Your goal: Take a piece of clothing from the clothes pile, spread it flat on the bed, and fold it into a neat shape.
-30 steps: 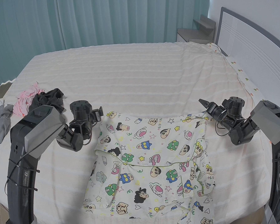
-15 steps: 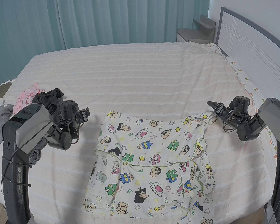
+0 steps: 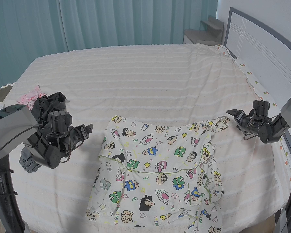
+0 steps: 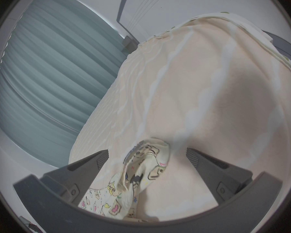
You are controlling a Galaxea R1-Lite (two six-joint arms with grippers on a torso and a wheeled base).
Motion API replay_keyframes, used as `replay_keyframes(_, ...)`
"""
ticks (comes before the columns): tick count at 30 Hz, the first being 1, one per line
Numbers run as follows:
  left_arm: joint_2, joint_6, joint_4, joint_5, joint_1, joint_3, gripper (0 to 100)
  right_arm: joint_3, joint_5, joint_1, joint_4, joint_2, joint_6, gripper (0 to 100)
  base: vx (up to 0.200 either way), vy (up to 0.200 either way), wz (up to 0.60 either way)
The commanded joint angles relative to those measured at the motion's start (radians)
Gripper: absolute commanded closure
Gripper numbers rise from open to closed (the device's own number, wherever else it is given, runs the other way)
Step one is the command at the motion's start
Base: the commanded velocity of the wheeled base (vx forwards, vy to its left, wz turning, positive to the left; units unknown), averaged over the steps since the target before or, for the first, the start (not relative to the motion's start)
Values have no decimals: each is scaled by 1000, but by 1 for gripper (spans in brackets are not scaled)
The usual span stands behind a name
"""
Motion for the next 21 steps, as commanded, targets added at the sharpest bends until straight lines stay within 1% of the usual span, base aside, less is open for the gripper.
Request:
replay_keyframes(1, -269, -152, 0, -92, -111, 281, 0, 222, 127, -84, 7, -178, 38, 0, 0, 0, 0)
replay_keyframes(2, -304, -189, 0, -106, -131, 329, 0, 279, 176, -93, 4, -200, 28, 0, 0, 0, 0)
replay_keyframes(4, -304, -189, 0, -106, -131, 329, 0, 279, 176, -93, 4, -200, 28, 0, 0, 0, 0)
replay_keyframes(5, -401, -260, 0, -152, -171, 456, 0, 406, 311, -114, -20, -250, -34, 0, 0, 0, 0)
replay_keyframes(6, -401, -260, 0, -152, -171, 456, 0, 406, 311, -114, -20, -250, -34, 0, 0, 0, 0)
replay_keyframes(7, -449, -284, -2, -179, -181, 510, 0, 466, 376, -120, -43, -263, -76, 0, 0, 0, 0)
replay_keyframes(8, -449, -284, -2, -179, -181, 510, 0, 466, 376, -120, -43, -263, -76, 0, 0, 0, 0)
replay_keyframes(9, -544, -363, -2, -227, -183, 605, 0, 564, 491, -120, -116, -260, -165, 0, 0, 0, 0)
replay_keyframes(10, -574, -398, -2, -242, -181, 631, 0, 584, 512, -116, -139, -247, -183, 0, 0, 0, 0)
replay_keyframes(11, -574, -398, -2, -242, -181, 631, 0, 584, 512, -116, -139, -247, -183, 0, 0, 0, 0)
replay_keyframes(13, -656, -481, -2, -277, -175, 691, 0, 606, 531, -108, -188, -178, -209, 0, 0, 0, 0)
replay_keyframes(15, -703, -518, 0, -293, -174, 719, 0, 607, 534, -100, -220, -138, -217, 0, 0, 0, 0)
replay_keyframes(17, -731, -527, -2, -294, -169, 737, 0, 603, 532, -84, -244, -117, -217, 0, 0, 0, 0)
replay_keyframes(19, -755, -528, -2, -294, -144, 745, 0, 596, 534, -59, -255, -112, -217, 0, 0, 0, 0)
replay_keyframes(20, -755, -528, -2, -294, -144, 745, 0, 596, 534, -59, -255, -112, -217, 0, 0, 0, 0)
replay_keyframes(21, -777, -530, 0, -300, -112, 755, 0, 590, 543, -24, -258, -112, -215, 0, 0, 0, 0)
